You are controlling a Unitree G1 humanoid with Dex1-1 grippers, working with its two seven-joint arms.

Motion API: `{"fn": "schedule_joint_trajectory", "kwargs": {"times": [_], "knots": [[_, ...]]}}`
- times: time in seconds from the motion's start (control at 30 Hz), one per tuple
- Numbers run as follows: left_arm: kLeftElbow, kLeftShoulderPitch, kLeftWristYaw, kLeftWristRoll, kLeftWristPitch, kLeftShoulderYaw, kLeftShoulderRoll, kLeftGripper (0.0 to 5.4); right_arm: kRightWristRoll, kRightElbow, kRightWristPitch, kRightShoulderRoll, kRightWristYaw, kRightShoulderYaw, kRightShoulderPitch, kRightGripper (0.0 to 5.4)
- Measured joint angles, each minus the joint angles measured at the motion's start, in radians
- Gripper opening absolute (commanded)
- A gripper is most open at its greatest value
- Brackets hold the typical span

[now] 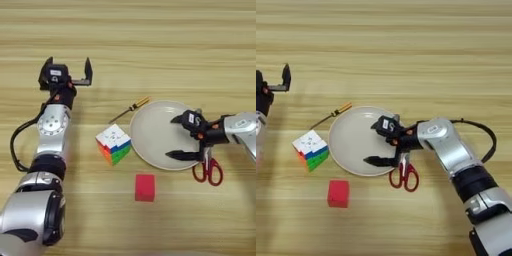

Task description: Move the objects on the table

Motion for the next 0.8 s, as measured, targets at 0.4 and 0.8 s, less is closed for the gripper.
{"fn": "schedule_joint_trajectory", "kwargs": {"times": [0.4,0.8], "knots": [[0.004,-0.001,-0.035,-0.02,-0.065,0.009,-0.02,5.37,0.002,0.004,-0.055,-0.009,0.129,0.03,0.002,5.4],[0.004,-0.004,-0.036,-0.029,-0.066,0.017,-0.022,5.37,0.0,-0.166,-0.023,-0.066,0.23,0.085,0.066,5.4]]}}
